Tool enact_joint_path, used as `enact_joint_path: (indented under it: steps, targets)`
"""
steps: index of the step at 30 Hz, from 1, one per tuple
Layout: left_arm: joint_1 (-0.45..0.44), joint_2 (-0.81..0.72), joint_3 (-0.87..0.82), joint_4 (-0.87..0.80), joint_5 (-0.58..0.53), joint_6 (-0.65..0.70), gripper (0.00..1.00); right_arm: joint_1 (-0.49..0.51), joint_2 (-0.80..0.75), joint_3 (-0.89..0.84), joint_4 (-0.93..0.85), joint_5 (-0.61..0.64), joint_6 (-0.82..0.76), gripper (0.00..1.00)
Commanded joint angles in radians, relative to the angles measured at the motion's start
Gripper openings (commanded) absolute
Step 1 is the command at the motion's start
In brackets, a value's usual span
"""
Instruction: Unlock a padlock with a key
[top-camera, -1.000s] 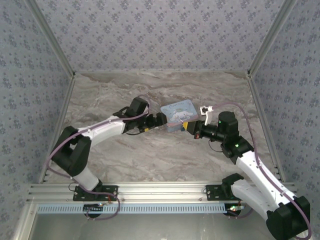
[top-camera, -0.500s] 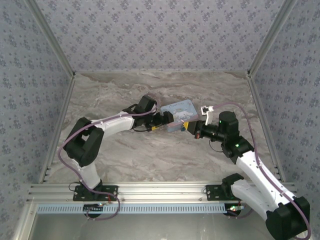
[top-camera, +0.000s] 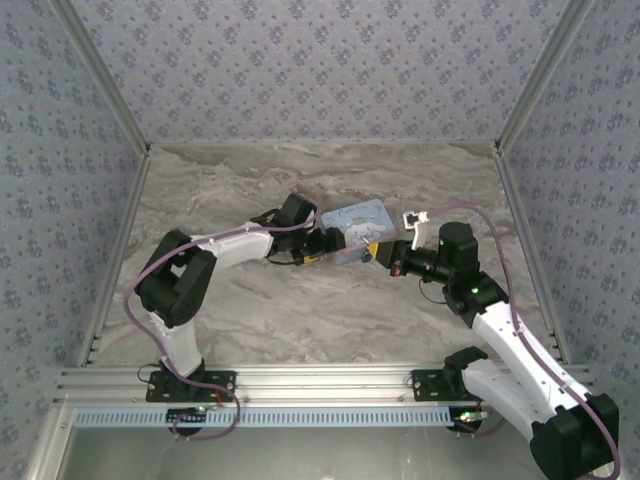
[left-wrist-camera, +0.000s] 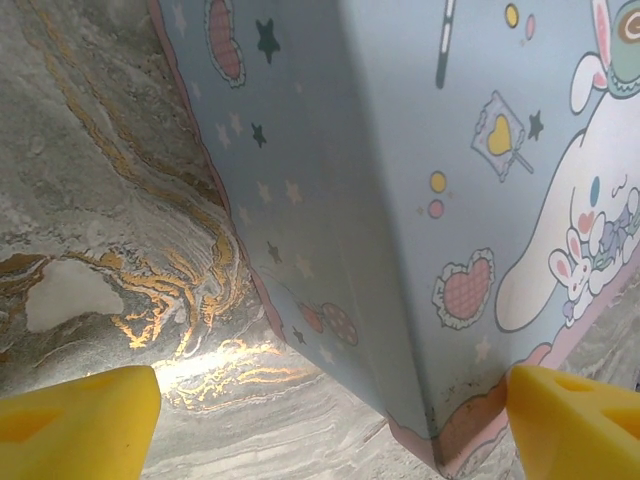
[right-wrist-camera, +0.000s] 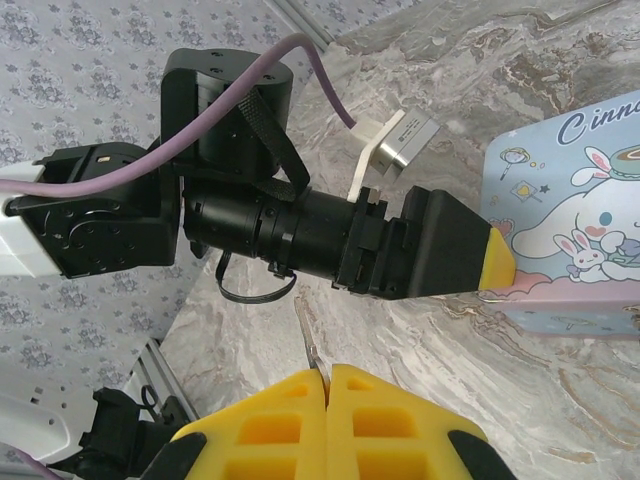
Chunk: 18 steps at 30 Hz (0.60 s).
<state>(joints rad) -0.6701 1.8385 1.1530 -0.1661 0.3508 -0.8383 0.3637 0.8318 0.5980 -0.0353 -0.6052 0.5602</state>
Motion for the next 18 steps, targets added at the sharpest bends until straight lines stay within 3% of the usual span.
enact_joint_path:
  steps: [1, 18]
  targets:
    - [-0.006, 0.015, 0.007, -0.103, -0.049, 0.041, 0.87, -0.007, -0.002, 0.004, -0.014, -0.001, 0.006, 0.0]
    - [0.077, -0.081, -0.109, -0.192, -0.09, 0.105, 0.81, -0.011, -0.001, 0.001, -0.023, 0.001, 0.004, 0.0]
